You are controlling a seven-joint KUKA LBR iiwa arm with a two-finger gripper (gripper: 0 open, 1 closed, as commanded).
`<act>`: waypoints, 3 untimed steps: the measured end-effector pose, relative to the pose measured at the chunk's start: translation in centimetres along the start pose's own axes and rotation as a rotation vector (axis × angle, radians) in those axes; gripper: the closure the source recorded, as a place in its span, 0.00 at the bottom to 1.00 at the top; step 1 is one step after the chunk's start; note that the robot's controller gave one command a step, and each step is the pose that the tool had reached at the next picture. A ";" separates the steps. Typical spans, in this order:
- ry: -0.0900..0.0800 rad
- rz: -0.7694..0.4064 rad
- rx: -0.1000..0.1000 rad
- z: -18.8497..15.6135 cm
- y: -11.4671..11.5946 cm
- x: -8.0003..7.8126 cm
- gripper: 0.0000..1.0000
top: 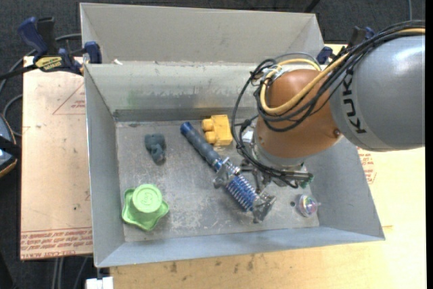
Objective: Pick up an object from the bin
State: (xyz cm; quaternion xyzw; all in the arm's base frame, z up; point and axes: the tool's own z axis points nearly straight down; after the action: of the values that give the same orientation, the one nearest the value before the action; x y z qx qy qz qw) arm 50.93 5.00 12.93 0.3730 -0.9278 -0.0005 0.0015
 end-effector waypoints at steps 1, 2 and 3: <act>-0.002 -0.194 0.001 2.3 -3.0 3.6 0.00; -0.005 -0.185 0.000 5.7 -10.7 0.9 0.00; -0.012 -0.294 0.011 -1.1 -16.3 -4.5 0.00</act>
Offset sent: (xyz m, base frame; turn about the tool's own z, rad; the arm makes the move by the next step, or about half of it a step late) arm -0.0047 -0.0460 -0.0221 -0.1989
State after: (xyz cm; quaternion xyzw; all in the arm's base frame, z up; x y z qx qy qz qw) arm 65.45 -3.70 13.95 0.5050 -0.8631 0.0022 -0.0059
